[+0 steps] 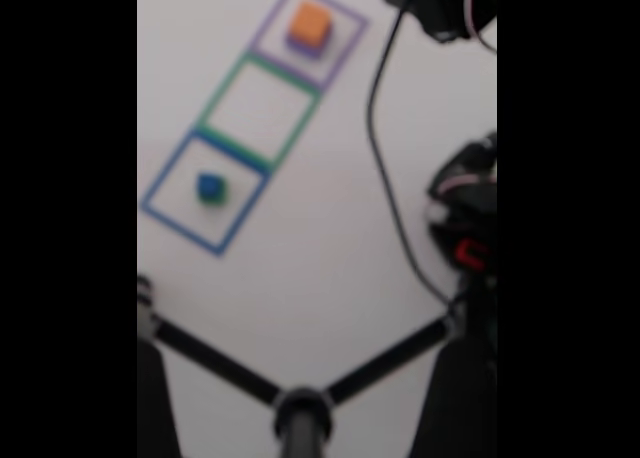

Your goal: Tower of hanoi

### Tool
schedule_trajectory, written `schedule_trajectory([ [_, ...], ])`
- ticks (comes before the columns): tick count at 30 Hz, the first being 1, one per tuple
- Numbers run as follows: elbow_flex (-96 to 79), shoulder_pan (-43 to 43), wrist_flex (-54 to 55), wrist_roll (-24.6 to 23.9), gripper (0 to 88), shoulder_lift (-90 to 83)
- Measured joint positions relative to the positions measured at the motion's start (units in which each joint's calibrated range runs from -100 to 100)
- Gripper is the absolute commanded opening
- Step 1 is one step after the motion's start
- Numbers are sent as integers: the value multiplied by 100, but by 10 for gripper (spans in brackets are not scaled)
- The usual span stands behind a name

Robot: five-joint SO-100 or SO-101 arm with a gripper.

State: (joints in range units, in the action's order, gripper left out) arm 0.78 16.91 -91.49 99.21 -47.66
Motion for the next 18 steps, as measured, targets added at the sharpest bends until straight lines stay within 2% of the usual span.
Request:
schedule_trajectory([
  [3, -992, 262, 385, 0, 265, -549],
  [10, -2898, 499, 1846, 20, 395, -1309],
  [18, -4978, 581, 3812, 20, 411, -1629],
])
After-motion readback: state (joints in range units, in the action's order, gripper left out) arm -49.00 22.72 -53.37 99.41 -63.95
